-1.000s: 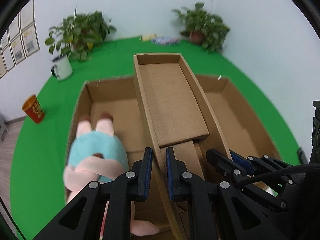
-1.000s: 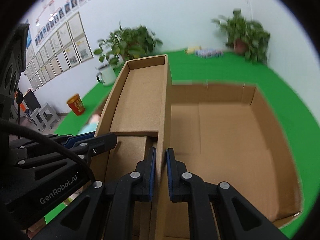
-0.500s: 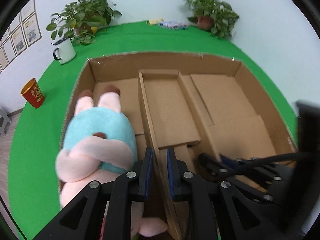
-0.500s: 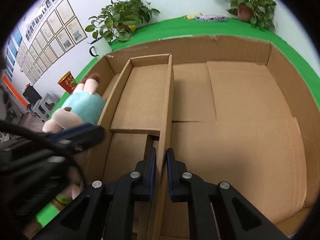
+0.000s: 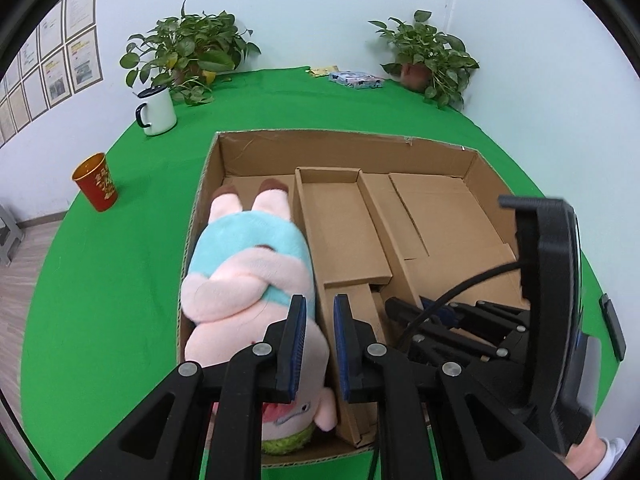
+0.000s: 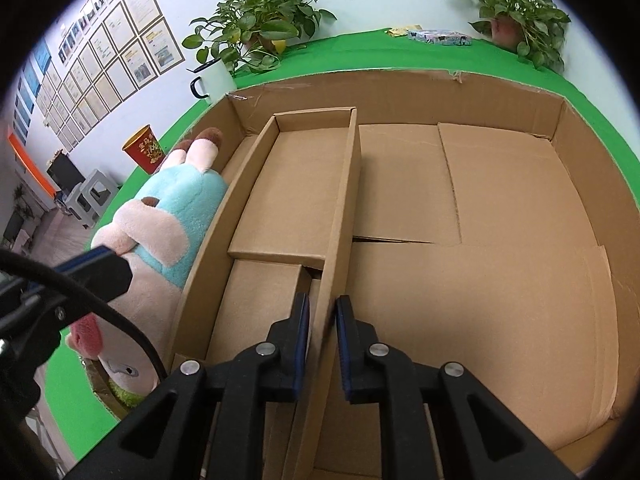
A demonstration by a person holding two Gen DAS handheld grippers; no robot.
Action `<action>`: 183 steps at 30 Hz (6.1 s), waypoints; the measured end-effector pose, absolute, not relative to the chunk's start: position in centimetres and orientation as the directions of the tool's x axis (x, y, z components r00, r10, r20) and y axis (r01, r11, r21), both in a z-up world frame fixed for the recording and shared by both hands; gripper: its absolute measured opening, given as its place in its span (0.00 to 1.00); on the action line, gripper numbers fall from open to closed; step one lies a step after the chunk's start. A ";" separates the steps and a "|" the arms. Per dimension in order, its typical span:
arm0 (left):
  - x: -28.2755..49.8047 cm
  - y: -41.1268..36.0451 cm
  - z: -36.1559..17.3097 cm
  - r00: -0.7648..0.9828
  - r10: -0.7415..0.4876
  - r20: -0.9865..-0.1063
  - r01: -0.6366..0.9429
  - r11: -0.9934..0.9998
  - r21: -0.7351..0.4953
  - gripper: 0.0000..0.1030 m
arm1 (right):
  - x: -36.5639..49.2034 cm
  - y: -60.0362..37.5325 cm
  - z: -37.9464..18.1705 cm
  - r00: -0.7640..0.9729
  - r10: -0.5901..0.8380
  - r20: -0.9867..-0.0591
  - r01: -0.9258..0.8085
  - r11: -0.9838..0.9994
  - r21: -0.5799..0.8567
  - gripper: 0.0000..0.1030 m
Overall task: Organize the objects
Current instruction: 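Lower the insert into the box beside the pig and open the right gripper, then withdraw the right gripper from the box toward the white hair dryer, then grasp the white hair dryer by its body with the right gripper and lift, then carry the hair dryer into the box and lower it beside the insert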
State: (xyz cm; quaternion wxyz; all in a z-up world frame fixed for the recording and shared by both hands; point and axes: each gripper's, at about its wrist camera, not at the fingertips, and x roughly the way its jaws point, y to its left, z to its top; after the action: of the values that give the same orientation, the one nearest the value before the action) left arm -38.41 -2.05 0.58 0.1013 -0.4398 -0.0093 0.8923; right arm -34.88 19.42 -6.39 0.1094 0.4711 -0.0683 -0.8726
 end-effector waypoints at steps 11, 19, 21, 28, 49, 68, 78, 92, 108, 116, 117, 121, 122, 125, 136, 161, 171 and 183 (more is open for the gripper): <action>-34.7 -1.9 2.1 -0.697 0.180 -0.694 -0.162 -0.982 -0.093 0.54 | -32.9 22.9 -2.8 -0.631 -0.273 -0.726 0.117 -0.959 0.258 0.65; -32.2 -2.0 1.8 -0.726 0.142 -0.673 -0.127 -0.989 -0.071 0.54 | -31.7 20.5 -4.7 -0.577 -0.204 -0.791 0.146 -0.978 0.146 0.58; -32.0 -2.3 1.3 -0.717 0.159 -0.679 -0.121 -0.987 -0.103 0.54 | -32.1 20.2 -5.4 -0.545 -0.237 -0.804 0.166 -0.971 0.173 0.45; -30.9 -2.8 0.1 -0.707 0.144 -0.693 -0.112 -0.989 -0.092 0.54 | -32.2 19.2 -6.0 -0.525 -0.202 -0.827 0.187 -0.975 0.119 0.16; -30.9 -2.1 0.3 -0.704 0.151 -0.694 -0.120 -0.988 -0.093 0.55 | -31.6 18.7 -5.4 -0.545 -0.233 -0.805 0.232 -0.965 0.122 0.24; -23.9 -0.6 4.1 -0.858 0.117 -0.501 -0.088 -0.993 -0.081 0.97 | -17.0 24.6 -1.1 -0.803 -0.172 -0.571 0.180 -0.983 0.043 0.77; -19.9 0.4 -0.3 -0.746 0.240 -0.621 -0.161 -0.970 -0.182 0.97 | -10.5 25.3 -7.0 -0.672 -0.269 -0.690 0.256 -0.959 0.124 0.77; -20.0 1.6 -4.0 -0.601 0.416 -0.683 -0.253 -0.909 -0.331 0.97 | -8.0 23.1 -7.3 -0.644 -0.309 -0.699 0.298 -0.944 0.142 0.74; -25.9 6.6 -9.6 -0.296 0.607 -0.737 -0.310 -0.791 -0.527 0.88 | -8.6 21.3 -8.4 -0.648 -0.198 -0.735 0.204 -0.975 0.083 0.63; -26.3 6.5 -10.0 -0.298 0.574 -0.762 -0.287 -0.816 -0.502 0.45 | -7.7 20.6 -8.8 -0.643 -0.169 -0.747 0.178 -0.982 0.068 0.55; -26.4 6.4 -10.1 -0.300 0.565 -0.768 -0.280 -0.822 -0.496 0.39 | -7.5 20.4 -8.8 -0.647 -0.162 -0.745 0.179 -0.982 0.058 0.55; -26.3 6.7 -10.1 -0.277 0.576 -0.769 -0.285 -0.814 -0.507 0.35 | -6.6 19.7 -9.1 -0.667 -0.121 -0.735 0.176 -0.984 0.003 0.54; -26.1 6.7 -10.0 -0.278 0.572 -0.772 -0.287 -0.816 -0.501 0.35 | -6.5 19.7 -9.0 -0.668 -0.119 -0.735 0.170 -0.986 0.006 0.54; -25.7 6.8 -9.3 -0.295 0.571 -0.766 -0.287 -0.818 -0.499 0.33 | -6.1 19.8 -9.1 -0.669 -0.121 -0.733 0.156 -0.988 0.021 0.54; -24.7 7.8 -1.5 -0.413 0.562 -0.717 -0.399 -0.819 -0.412 0.29 | -5.8 20.8 -7.0 -0.720 -0.122 -0.683 0.095 -0.993 0.077 0.53; -35.9 11.3 12.7 -0.531 0.549 -0.646 -0.471 -0.824 -0.313 0.28 | -16.9 21.7 3.4 -0.831 -0.074 -0.552 0.071 -0.997 0.027 0.53; -44.3 12.2 10.0 -0.493 0.477 -0.728 -0.435 -0.859 -0.269 0.28 | -23.4 21.7 2.0 -0.778 -0.104 -0.619 0.082 -0.995 0.064 0.53; -49.7 13.3 -0.8 -0.353 0.389 -0.851 -0.382 -0.890 -0.249 0.26 | -27.7 23.1 -4.0 -0.651 -0.135 -0.747 0.081 -0.991 0.108 0.53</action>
State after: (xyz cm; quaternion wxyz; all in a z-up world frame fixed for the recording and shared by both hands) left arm -49.75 13.32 -0.82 0.2345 -0.5181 -0.0035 0.8226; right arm -27.71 23.10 -3.96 0.0595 0.4136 -0.0324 -0.9080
